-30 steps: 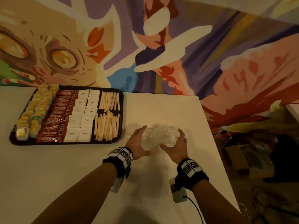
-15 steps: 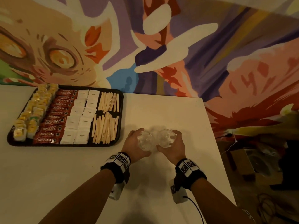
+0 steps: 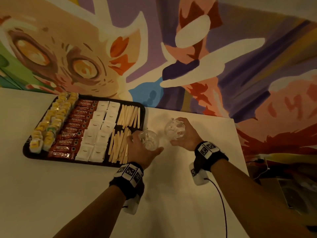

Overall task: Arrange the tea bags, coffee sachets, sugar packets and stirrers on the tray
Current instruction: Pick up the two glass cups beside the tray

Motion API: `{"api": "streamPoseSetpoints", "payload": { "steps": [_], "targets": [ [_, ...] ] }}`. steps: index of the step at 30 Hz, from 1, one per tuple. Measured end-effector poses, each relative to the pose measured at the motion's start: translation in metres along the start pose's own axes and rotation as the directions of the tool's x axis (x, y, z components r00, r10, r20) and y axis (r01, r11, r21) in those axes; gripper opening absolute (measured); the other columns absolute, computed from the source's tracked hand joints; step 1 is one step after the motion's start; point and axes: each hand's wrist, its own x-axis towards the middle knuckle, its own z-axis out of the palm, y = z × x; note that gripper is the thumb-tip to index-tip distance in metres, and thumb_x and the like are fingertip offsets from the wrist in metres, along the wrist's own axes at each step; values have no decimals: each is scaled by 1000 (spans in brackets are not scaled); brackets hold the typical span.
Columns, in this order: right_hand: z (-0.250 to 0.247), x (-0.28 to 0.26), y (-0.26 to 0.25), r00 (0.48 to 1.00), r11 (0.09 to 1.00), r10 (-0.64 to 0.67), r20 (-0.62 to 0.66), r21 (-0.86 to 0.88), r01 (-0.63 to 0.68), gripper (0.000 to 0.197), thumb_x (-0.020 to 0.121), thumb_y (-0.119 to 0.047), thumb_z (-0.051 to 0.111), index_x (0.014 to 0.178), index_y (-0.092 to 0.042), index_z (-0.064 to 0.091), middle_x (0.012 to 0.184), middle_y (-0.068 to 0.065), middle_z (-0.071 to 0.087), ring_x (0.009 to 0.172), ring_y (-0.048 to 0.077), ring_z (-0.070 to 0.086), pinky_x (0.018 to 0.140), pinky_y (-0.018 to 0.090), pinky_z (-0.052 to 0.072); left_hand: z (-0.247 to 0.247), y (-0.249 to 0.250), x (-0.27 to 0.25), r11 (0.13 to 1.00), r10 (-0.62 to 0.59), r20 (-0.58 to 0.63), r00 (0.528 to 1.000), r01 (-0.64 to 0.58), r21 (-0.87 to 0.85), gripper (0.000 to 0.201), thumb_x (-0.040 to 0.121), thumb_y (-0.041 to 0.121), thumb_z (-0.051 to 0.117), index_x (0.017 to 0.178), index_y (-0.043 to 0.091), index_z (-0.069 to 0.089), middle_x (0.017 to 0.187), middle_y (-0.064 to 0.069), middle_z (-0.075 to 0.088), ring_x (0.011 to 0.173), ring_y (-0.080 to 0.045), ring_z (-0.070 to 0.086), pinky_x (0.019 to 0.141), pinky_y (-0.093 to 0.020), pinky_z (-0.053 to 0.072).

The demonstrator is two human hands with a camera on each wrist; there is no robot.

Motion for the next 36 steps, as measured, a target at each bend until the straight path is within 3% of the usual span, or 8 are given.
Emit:
{"api": "streamPoseSetpoints", "payload": {
  "steps": [4,9,13,16,20,27,31,36],
  "targets": [
    [-4,40,-17,997,991,-27,68,-132,36,103,39,-26,90,129,-29,40,126,7,54,113,29,58,93,45,54,5,8,22,997,-55,7,998,54,61,106,56,41,89,138,17,26,141,-9,30,129,-28,38,102,-43,46],
    [-5,79,-21,990,977,-34,135,-203,61,95,59,-5,89,138,-23,39,130,4,50,115,22,53,90,30,49,15,15,43,994,-88,-8,996,88,65,104,56,41,90,136,14,30,139,-10,37,129,-29,40,103,-47,44],
    [-2,100,-24,984,960,-44,170,-266,89,97,57,-9,91,138,-25,40,128,0,52,116,21,54,94,34,51,23,23,54,989,-115,-23,993,117,91,105,59,44,88,139,12,28,140,-9,36,130,-27,39,105,-39,41],
    [1,110,-26,980,947,-56,192,-301,113,97,57,-11,91,138,-23,40,129,1,52,115,21,54,95,36,51,29,25,61,988,-136,-16,991,137,73,107,56,46,89,138,13,27,139,-9,35,128,-28,41,103,-44,45],
    [3,120,-30,973,955,-68,220,-268,127,95,59,-6,90,139,-21,40,130,1,51,117,20,53,93,31,49,37,27,68,985,-135,-19,991,136,106,108,56,48,88,137,13,26,138,-8,33,127,-29,39,106,-45,41],
    [-1,127,-25,979,976,-44,197,-201,84,106,60,-3,90,147,-19,32,140,1,45,128,20,46,107,36,43,36,26,64,965,-128,12,992,122,234,112,59,52,84,142,16,18,144,-9,29,135,-31,33,109,-44,35],
    [-2,123,-18,984,994,-18,178,-104,37,103,63,-2,89,148,-17,32,137,-1,46,128,22,48,107,42,44,25,20,65,961,-103,89,991,76,266,111,63,40,85,146,17,15,147,-9,28,139,-31,26,113,-45,28],
    [6,120,-14,993,1000,-14,114,8,14,95,66,2,86,146,-15,38,139,5,50,128,26,50,107,46,44,13,8,78,945,10,199,980,-74,318,88,62,40,84,136,24,39,135,3,47,130,-23,38,109,-46,37]
  ]
}}
